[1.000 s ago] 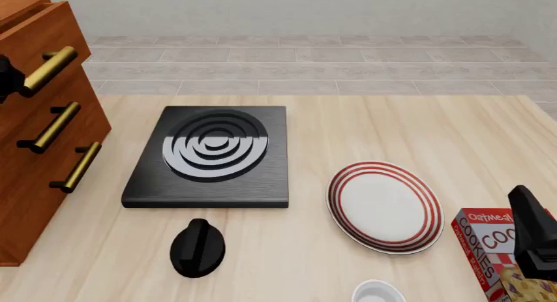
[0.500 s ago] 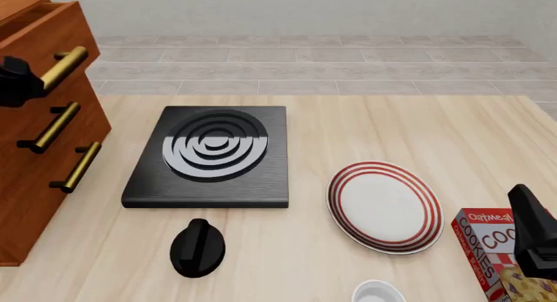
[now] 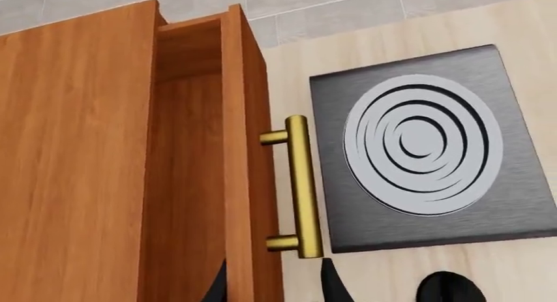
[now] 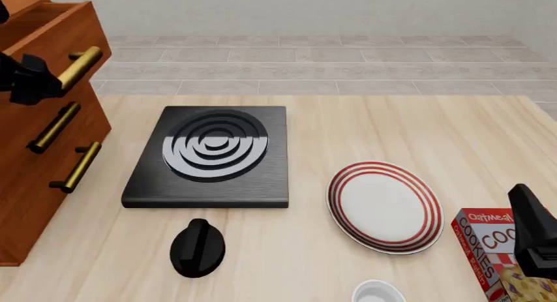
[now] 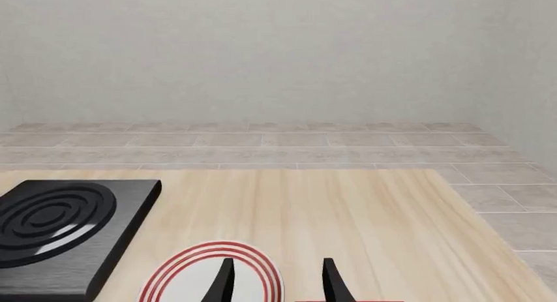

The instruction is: Pick the akita bowl in the top layer of the wooden cabinet and place it on the plate.

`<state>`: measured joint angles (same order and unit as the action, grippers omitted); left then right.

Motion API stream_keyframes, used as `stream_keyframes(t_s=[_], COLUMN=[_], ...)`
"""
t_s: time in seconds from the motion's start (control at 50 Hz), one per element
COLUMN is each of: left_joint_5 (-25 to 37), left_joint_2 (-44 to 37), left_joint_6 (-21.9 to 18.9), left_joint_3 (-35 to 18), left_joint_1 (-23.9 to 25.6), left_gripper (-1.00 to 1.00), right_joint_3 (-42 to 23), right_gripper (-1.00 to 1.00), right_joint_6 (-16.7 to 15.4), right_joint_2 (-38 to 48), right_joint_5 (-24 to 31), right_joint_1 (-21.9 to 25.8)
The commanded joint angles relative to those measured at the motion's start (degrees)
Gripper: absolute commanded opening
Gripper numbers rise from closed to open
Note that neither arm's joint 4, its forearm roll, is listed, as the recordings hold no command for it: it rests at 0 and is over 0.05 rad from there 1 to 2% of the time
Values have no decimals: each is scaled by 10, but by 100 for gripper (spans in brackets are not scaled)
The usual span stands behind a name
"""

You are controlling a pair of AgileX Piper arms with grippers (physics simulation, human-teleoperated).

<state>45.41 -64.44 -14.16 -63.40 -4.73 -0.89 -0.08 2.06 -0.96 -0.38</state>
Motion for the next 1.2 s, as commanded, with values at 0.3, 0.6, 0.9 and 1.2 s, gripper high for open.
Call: stream_keyframes(t_s=[0.3,0.6,0.9,1.2], left_joint_5=[23,36,54,51], left_joint_2=[-15,-17,-21,-27], left_joint_6=[0,8,7,11], left_joint_3=[-4,-21,-49,-49], left_joint_1=[62,87,106,125], left_gripper=[100,100,100,100], right_joint_3=[0,-1,-1,-1], right_gripper=[100,100,100,100], right_joint_6=[0,0,-1,-1], right_joint_2=[-11,-17,-17,-17], right_joint_5=[11,16,15,15], right_joint_1=[-1,-1,-1,-1])
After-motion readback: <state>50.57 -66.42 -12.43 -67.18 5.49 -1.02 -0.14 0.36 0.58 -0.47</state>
